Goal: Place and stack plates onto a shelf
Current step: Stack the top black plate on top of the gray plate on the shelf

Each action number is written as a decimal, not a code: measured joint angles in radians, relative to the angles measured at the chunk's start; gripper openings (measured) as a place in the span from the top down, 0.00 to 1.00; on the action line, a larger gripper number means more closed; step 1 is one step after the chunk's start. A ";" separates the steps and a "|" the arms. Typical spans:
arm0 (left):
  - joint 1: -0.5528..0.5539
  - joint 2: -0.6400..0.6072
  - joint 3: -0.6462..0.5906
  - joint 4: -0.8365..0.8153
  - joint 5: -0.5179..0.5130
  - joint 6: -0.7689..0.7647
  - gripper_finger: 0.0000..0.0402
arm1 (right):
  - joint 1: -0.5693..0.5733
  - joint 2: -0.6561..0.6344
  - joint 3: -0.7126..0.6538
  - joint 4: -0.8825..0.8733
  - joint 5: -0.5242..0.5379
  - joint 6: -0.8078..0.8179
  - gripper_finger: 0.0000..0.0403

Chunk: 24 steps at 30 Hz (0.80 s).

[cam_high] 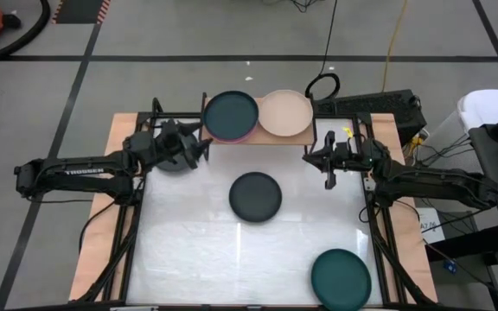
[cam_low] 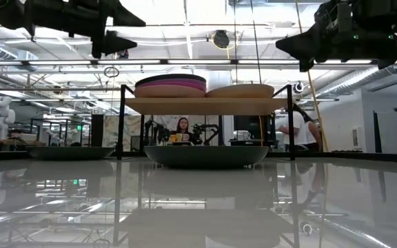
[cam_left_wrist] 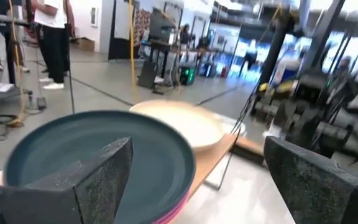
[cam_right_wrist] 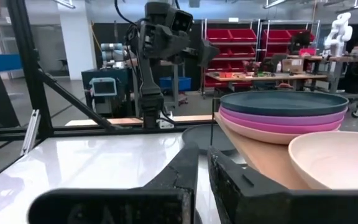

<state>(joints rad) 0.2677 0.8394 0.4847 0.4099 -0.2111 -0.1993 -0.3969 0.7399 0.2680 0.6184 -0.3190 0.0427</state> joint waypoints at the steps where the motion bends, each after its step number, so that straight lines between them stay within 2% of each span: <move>1: 0.000 0.000 0.000 0.014 0.000 -0.012 0.10 | 0.000 0.000 0.000 0.000 0.000 0.002 0.95; 10: 0.000 0.000 0.000 0.029 0.000 -0.066 0.10 | 0.000 0.000 0.000 -0.031 0.000 0.006 0.95; 16: 0.000 0.000 0.019 -0.012 -0.007 -0.040 0.10 | 0.000 0.001 0.000 -0.032 0.000 0.004 0.95; 19: 0.000 0.000 0.128 -0.230 -0.080 -0.016 0.10 | 0.000 0.001 0.000 -0.036 0.000 0.004 0.95; 24: -0.024 0.074 0.386 -0.770 -0.301 -0.012 0.10 | 0.000 0.001 0.000 -0.049 0.000 0.000 0.95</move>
<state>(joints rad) 0.2441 0.9133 0.8706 -0.3605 -0.5120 -0.2113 -0.3973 0.7409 0.2684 0.5692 -0.3187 0.0425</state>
